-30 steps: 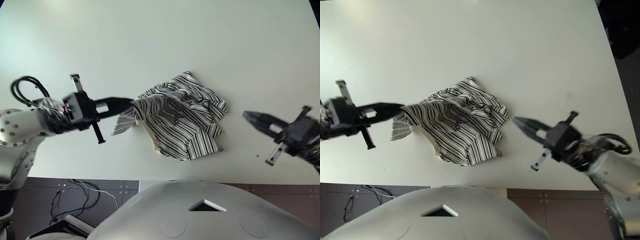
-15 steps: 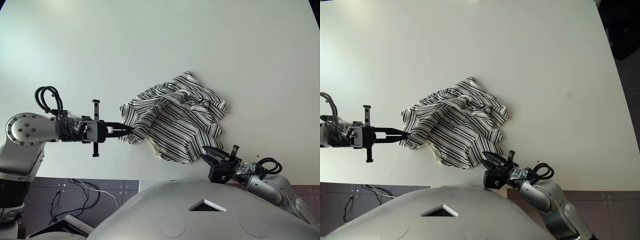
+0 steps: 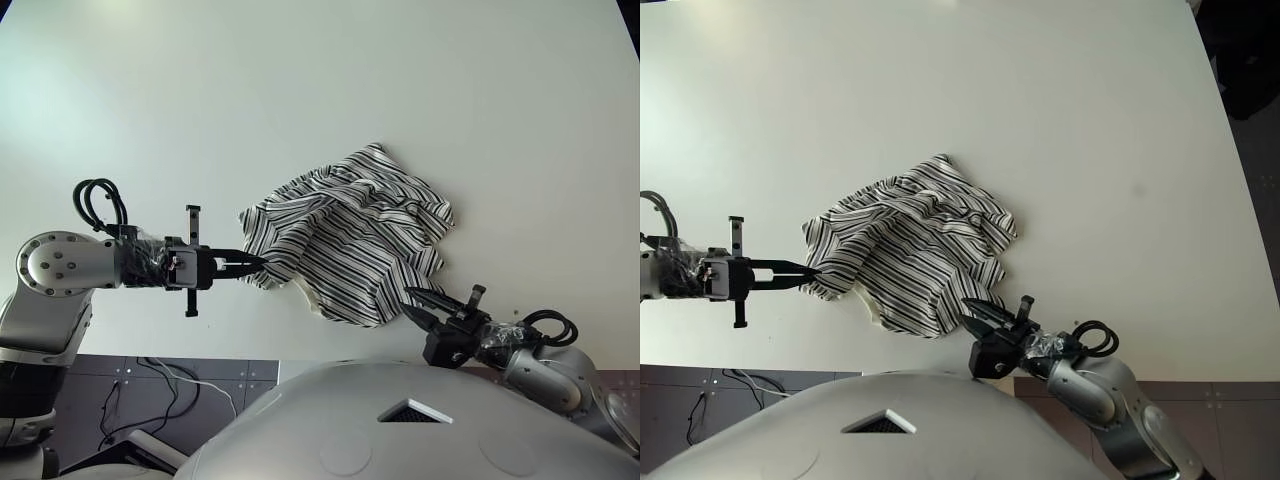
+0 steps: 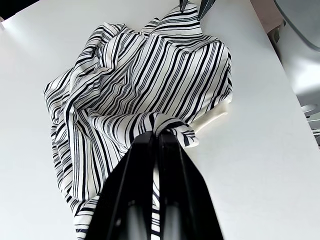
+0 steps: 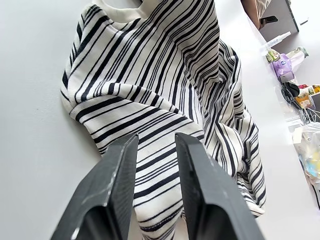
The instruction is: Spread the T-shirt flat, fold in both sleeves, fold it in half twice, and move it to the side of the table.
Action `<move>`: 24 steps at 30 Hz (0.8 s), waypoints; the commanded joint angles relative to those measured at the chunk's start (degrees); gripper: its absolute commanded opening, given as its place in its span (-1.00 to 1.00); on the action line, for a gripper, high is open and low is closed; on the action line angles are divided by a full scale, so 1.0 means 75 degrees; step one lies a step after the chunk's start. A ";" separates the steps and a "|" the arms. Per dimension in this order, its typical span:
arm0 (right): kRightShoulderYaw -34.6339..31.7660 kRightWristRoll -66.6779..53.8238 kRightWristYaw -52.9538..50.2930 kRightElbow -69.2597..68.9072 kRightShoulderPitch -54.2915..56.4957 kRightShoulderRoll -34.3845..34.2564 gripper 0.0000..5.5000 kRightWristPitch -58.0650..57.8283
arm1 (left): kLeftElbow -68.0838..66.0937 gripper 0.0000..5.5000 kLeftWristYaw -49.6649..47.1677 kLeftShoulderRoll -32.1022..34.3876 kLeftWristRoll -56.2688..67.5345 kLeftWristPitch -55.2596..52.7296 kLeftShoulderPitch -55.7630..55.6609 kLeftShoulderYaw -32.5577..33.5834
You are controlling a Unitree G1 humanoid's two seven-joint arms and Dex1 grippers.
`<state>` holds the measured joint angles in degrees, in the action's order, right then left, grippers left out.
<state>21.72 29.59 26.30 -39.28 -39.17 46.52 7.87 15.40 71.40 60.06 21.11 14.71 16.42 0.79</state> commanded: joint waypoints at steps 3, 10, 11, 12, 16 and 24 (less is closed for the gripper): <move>0.1664 0.0811 0.0817 0.0755 -0.0131 0.0181 -0.51 0.1052 | -0.0203 -0.96 0.0351 -0.0026 -0.0138 0.0202 -0.0404 -0.0085; 0.2103 0.0452 0.1186 0.0690 0.0446 0.0393 -0.51 0.1060 | -0.0319 -0.96 0.0376 -0.0088 -0.0206 0.0300 -0.0466 -0.0142; 0.2179 0.0460 0.1230 0.0803 0.0550 0.0405 -0.51 0.1115 | -0.0323 -0.96 0.0342 -0.0114 -0.0246 0.0324 -0.0441 -0.0160; 0.2272 0.0506 0.1260 0.0937 0.0661 0.0375 -0.51 0.1170 | -0.0332 -0.96 0.0324 -0.0139 -0.0278 0.0342 -0.0442 -0.0185; 0.2682 0.0667 0.1266 0.0912 0.0563 0.0465 -0.51 0.1128 | -0.0509 -0.96 0.0477 -0.0196 -0.0365 0.0439 -0.0660 -0.0286; 0.2626 -0.0076 0.1517 0.0214 0.0108 0.0880 -0.51 0.0887 | -0.0708 -0.96 0.0533 -0.0160 -0.0417 0.0608 -0.0677 -0.0279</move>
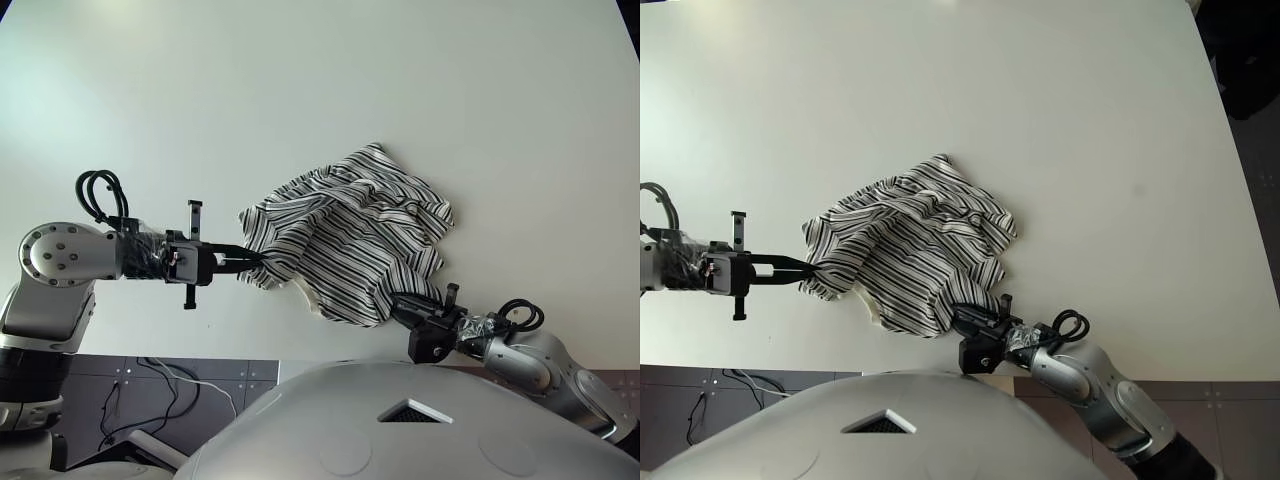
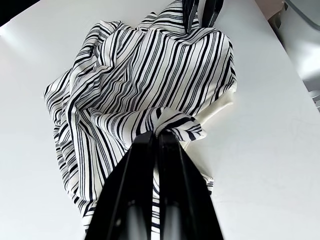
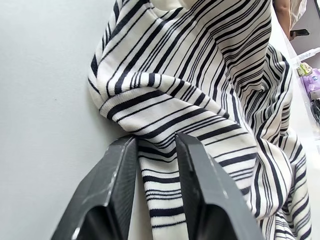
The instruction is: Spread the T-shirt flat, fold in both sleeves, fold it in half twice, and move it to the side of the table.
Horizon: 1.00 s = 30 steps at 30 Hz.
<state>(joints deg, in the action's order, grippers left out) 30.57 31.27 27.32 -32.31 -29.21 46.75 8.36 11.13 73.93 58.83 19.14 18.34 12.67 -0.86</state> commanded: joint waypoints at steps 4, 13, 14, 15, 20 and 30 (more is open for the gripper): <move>0.0750 -0.2679 0.1603 -0.1234 -0.1305 0.1265 -0.51 0.0018 | -0.0209 -0.96 -0.0007 -0.0120 -0.0289 0.0149 -0.0168 -0.0082; 0.0907 -0.1250 0.1373 0.1338 0.1037 0.0464 -0.51 0.0891 | -0.1024 -0.96 -0.0374 -0.1004 -0.1229 0.0703 -0.0310 -0.0926; 0.0948 -0.1073 0.1324 0.1537 0.1163 0.0345 -0.51 0.1016 | -0.1139 -0.96 -0.0387 -0.1079 -0.1311 0.0781 -0.0363 -0.1009; 0.0943 -0.0991 0.1261 0.1703 0.1248 0.0231 -0.51 0.1097 | -0.1234 -0.96 -0.0398 -0.1149 -0.1388 0.0851 -0.0419 -0.1079; -0.0176 -0.1598 0.1003 0.2319 0.1568 0.0369 -0.51 0.1264 | -0.1412 -0.96 -0.0923 -0.1688 -0.1423 0.0669 -0.0887 -0.1072; -0.1130 -0.1924 0.1150 0.1855 0.0942 0.0715 -0.51 0.1749 | -0.0244 -0.96 -0.1258 -0.1718 -0.0771 -0.0459 -0.0783 -0.0828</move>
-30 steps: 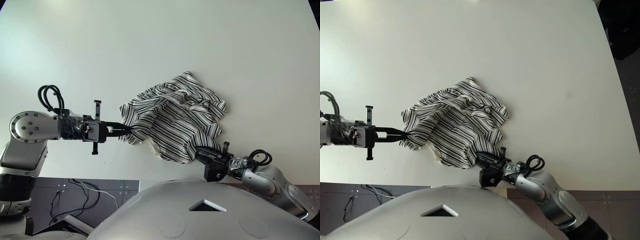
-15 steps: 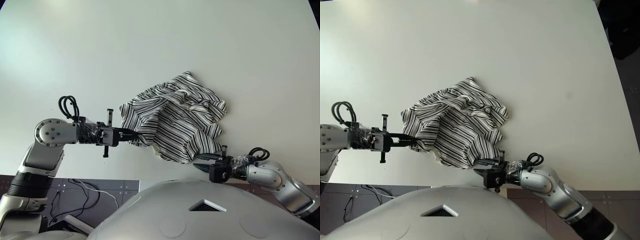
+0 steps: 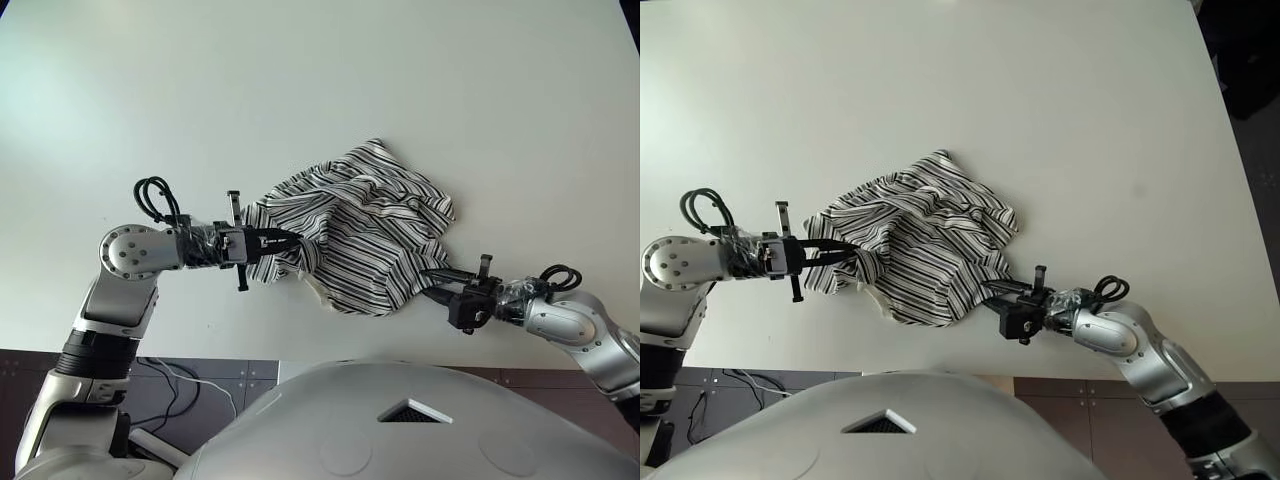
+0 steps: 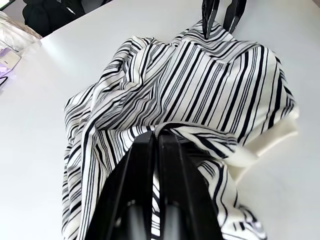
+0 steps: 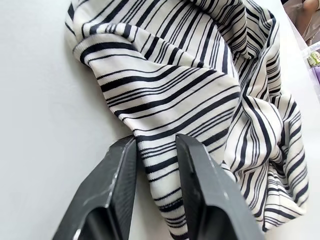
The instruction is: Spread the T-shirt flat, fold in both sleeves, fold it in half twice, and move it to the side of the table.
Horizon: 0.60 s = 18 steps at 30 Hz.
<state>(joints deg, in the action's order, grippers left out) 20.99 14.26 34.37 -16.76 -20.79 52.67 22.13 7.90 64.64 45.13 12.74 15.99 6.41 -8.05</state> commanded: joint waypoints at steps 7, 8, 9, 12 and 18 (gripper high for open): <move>0.0614 0.1369 0.0159 -0.0984 -0.0396 -0.0721 -0.51 -0.0379 | 0.0138 -0.96 0.0126 0.0235 0.0039 -0.0019 0.0147 0.0196; 0.0608 0.1492 0.0126 -0.0993 -0.0367 -0.0803 -0.51 -0.0423 | 0.0133 -0.96 0.0142 0.0247 0.0045 -0.0024 0.0136 0.0207; 0.0623 0.1593 0.0120 -0.0999 -0.0325 -0.0884 -0.51 -0.0478 | 0.0133 -0.96 0.0156 0.0255 0.0051 -0.0030 0.0127 0.0219; 0.0675 0.1855 0.0058 -0.0951 -0.0342 -0.1075 -0.51 -0.0564 | 0.0098 -0.96 0.0227 0.0286 0.0073 -0.0032 0.0046 0.0214; 0.0764 0.2054 -0.0155 -0.0568 -0.0458 -0.1176 -0.62 -0.0334 | 0.0039 -0.96 0.0268 0.0285 0.0065 0.0014 0.0026 0.0256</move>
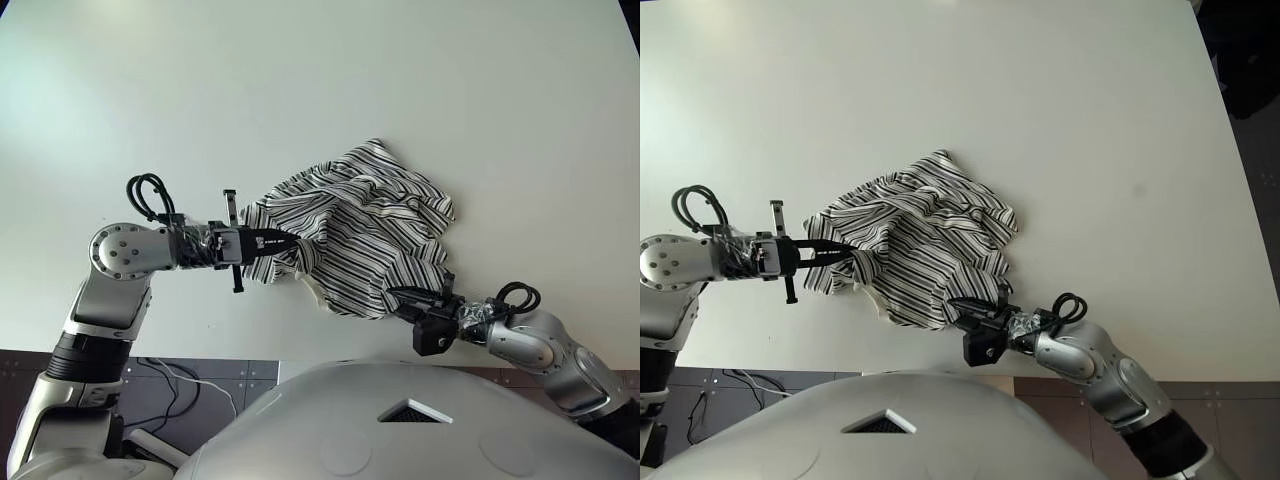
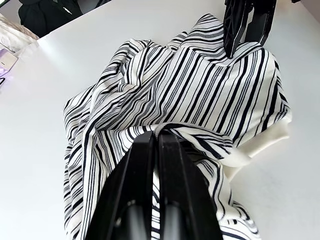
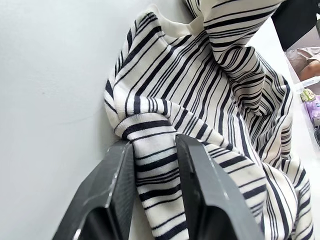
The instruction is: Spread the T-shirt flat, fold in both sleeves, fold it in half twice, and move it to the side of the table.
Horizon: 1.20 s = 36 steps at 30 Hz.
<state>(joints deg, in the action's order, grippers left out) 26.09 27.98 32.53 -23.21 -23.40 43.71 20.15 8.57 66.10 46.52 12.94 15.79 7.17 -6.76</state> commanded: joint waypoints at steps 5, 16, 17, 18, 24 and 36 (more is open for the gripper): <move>0.0038 0.0164 0.0100 0.0364 -0.0170 0.0044 -0.96 -0.0011 | -0.0039 -0.96 0.0047 0.0077 0.0032 0.0018 -0.0096 0.0094; -0.0889 -0.1029 0.0008 -0.0122 -0.0061 -0.0197 -0.96 -0.0529 | 0.0021 -0.96 -0.0214 -0.0078 0.0308 -0.0351 -0.0208 0.0314; -0.1026 -0.1284 0.0035 -0.0200 -0.0084 -0.0205 -0.96 -0.0569 | 0.0043 -0.96 -0.0282 -0.0110 0.0349 -0.0431 -0.0222 0.0347; -0.1148 -0.1601 0.0103 -0.0307 -0.0125 -0.0199 -0.96 -0.0616 | 0.0093 -0.96 -0.0365 -0.0154 0.0400 -0.0542 -0.0222 0.0389; -0.1877 -0.3113 0.0549 -0.1324 -0.0599 0.0044 -0.96 -0.1087 | 0.0579 -0.96 -0.0736 -0.0205 0.1081 -0.1578 -0.0332 0.0855; -0.4479 -0.6121 0.1041 -0.2469 0.0345 0.0371 -0.96 -0.2882 | 0.1906 -0.96 -0.1879 -0.0295 0.3109 -0.4314 -0.1478 0.2111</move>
<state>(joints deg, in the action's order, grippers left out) -4.67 -14.09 40.19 -40.74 -23.23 45.83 1.36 21.10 53.27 44.38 35.15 -14.67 -2.08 7.62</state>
